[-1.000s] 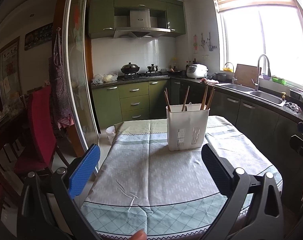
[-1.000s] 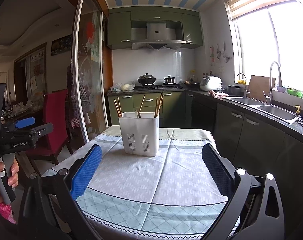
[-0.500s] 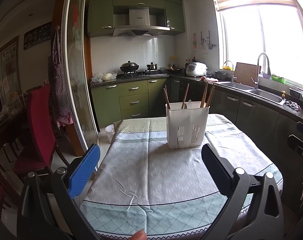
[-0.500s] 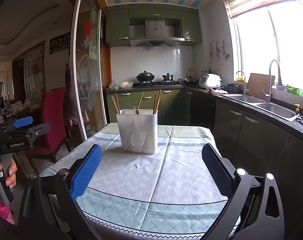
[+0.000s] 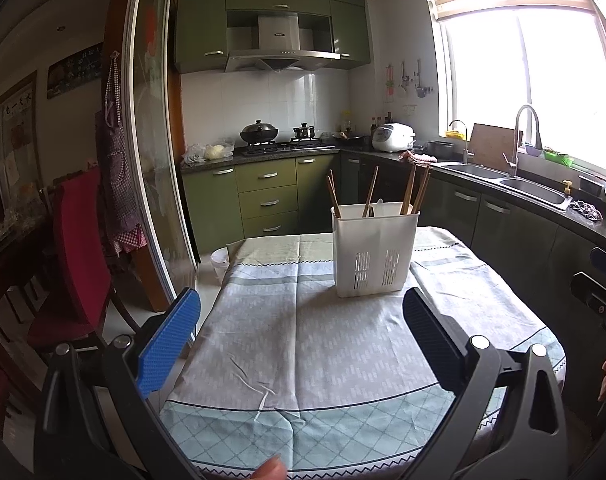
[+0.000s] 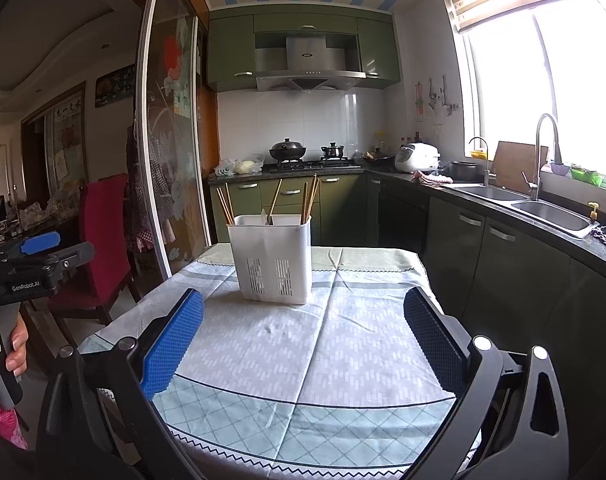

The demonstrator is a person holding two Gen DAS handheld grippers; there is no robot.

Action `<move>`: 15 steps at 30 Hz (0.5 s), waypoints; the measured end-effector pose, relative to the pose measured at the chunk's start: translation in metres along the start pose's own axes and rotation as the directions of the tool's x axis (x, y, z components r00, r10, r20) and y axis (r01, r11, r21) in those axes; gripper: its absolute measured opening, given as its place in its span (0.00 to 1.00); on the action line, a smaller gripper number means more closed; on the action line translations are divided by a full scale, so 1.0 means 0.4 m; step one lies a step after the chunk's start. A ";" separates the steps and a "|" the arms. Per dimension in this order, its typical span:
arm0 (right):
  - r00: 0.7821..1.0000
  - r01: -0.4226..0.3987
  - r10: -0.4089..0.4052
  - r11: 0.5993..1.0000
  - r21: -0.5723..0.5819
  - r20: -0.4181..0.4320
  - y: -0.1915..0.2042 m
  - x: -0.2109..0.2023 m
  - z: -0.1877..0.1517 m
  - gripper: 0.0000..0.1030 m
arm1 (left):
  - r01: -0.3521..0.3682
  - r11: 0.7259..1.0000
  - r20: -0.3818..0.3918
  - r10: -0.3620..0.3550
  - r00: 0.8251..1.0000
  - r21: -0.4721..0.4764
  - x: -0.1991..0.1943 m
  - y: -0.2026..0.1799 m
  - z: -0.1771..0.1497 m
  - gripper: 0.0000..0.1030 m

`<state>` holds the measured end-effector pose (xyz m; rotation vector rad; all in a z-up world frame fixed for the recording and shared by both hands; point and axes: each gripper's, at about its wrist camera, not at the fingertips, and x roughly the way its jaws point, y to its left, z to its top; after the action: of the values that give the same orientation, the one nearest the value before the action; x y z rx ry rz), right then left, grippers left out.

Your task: Organize utensils

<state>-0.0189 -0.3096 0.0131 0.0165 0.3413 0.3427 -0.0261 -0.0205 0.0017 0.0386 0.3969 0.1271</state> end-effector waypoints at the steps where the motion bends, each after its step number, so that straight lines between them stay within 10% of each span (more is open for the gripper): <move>1: 1.000 0.000 0.000 1.000 0.001 0.000 0.000 0.001 0.000 0.96 | -0.002 1.000 0.000 0.002 1.000 0.001 0.001 0.000 0.000 0.94; 15: 1.000 0.002 -0.002 1.000 -0.002 -0.012 0.004 0.012 -0.006 0.96 | 0.039 0.999 -0.019 -0.039 0.999 0.000 0.014 0.002 0.002 0.94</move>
<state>-0.0159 -0.3067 0.0094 0.0124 0.3532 0.3408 -0.0209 -0.0189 0.0004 0.0300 0.4166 0.0888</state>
